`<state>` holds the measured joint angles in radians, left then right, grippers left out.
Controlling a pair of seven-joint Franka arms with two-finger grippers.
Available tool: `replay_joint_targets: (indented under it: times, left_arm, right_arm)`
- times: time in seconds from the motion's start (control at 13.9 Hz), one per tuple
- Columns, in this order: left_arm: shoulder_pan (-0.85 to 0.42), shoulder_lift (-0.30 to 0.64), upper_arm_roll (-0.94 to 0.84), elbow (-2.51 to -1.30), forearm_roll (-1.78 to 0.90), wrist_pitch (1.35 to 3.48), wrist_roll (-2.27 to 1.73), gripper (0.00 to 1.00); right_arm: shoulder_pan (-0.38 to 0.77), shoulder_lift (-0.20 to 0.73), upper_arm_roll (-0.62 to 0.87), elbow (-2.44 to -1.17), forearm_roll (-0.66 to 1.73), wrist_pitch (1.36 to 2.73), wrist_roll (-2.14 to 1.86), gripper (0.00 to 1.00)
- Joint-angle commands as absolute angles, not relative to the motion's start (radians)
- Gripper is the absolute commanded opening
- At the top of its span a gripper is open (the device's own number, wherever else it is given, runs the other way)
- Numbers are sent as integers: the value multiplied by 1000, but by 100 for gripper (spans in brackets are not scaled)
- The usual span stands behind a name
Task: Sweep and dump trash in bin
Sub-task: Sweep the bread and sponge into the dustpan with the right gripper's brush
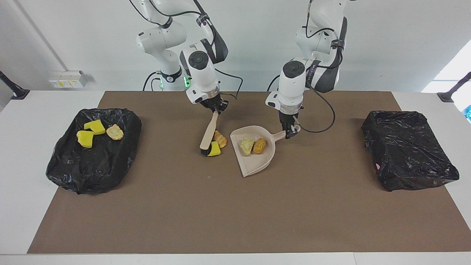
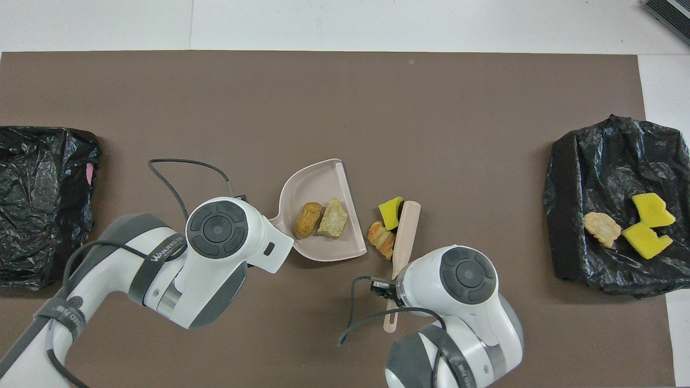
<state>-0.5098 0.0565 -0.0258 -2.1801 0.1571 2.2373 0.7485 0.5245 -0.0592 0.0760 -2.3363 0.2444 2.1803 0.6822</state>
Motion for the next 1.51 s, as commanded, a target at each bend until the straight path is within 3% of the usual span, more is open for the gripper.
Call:
replay_joint_targets:
  times: [0.0,0.29,0.57,0.93,1.44]
  left_arm:
    - [-505,28,-26,-2215,164,2266,732,0]
    - [-505,28,-26,-2215,166,2266,732,0]
    - [-503,28,-26,-2215,164,2266,697,0]
    - [-492,28,-26,-2215,164,2266,692,0]
    - [-489,34,-26,-2203,163,2261,681,0]
  right_arm:
    - [551,-22,77,-2273,293,2137,527,0]
    - [548,-9,75,-2258,596,2138,273,0]
    - [554,18,80,-2166,656,2126,284,0]
    - [508,0,66,-2034,608,1925,301,0]
    - [482,-46,66,-1933,255,1738,304,0]
